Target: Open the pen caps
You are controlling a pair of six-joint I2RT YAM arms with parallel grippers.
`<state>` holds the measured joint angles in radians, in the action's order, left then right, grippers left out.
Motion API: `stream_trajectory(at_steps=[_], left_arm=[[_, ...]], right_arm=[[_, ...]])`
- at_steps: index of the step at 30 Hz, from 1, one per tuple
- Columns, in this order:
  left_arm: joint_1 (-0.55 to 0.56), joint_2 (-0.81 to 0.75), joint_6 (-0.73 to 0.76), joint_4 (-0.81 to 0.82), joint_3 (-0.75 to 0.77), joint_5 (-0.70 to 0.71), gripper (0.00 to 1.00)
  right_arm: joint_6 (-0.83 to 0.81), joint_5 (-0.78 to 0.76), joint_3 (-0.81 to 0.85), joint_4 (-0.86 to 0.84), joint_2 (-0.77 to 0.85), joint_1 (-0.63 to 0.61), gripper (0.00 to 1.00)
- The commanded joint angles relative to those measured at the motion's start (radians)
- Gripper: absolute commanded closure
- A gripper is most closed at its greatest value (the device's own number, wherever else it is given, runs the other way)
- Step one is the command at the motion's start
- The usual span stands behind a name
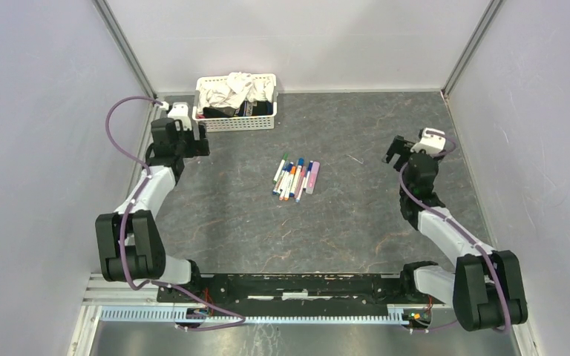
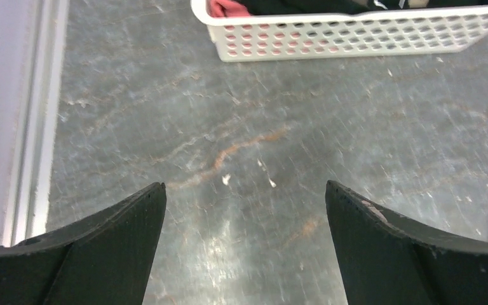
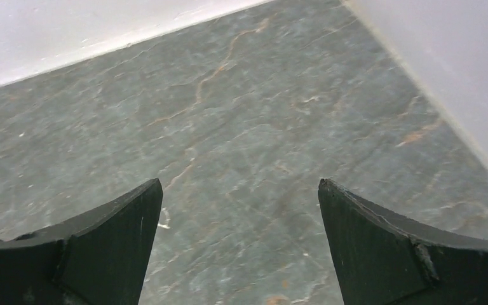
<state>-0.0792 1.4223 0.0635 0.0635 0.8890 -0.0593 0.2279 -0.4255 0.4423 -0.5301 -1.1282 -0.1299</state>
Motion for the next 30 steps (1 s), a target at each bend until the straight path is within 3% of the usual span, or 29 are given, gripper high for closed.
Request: stream_trajectory(at_steps=[1,4,12,20,26,30], left_arm=[[-0.002,-0.038,0.042,-0.291,0.128,-0.113,0.00],[-0.003,-0.028,0.039,-0.390,0.201,-0.144,0.00],[-0.004,-0.018,0.059,-0.519,0.256,-0.166,0.00],[-0.004,-0.042,0.079,-0.582,0.226,-0.174,0.00],[-0.004,-0.076,0.107,-0.616,0.227,-0.200,0.00],[-0.004,-0.085,0.111,-0.634,0.237,-0.210,0.00]], right_arm=[[0.133,0.146,0.136,0.268,-0.074,-0.053,0.02],[0.106,0.089,0.248,0.383,-0.187,-0.191,0.02],[0.120,0.192,0.443,0.449,-0.448,-0.394,0.02],[0.135,0.175,0.611,0.519,-0.641,-0.508,0.22],[0.157,0.122,0.633,0.559,-0.705,-0.524,0.37],[0.165,0.096,0.613,0.557,-0.715,-0.528,0.41]])
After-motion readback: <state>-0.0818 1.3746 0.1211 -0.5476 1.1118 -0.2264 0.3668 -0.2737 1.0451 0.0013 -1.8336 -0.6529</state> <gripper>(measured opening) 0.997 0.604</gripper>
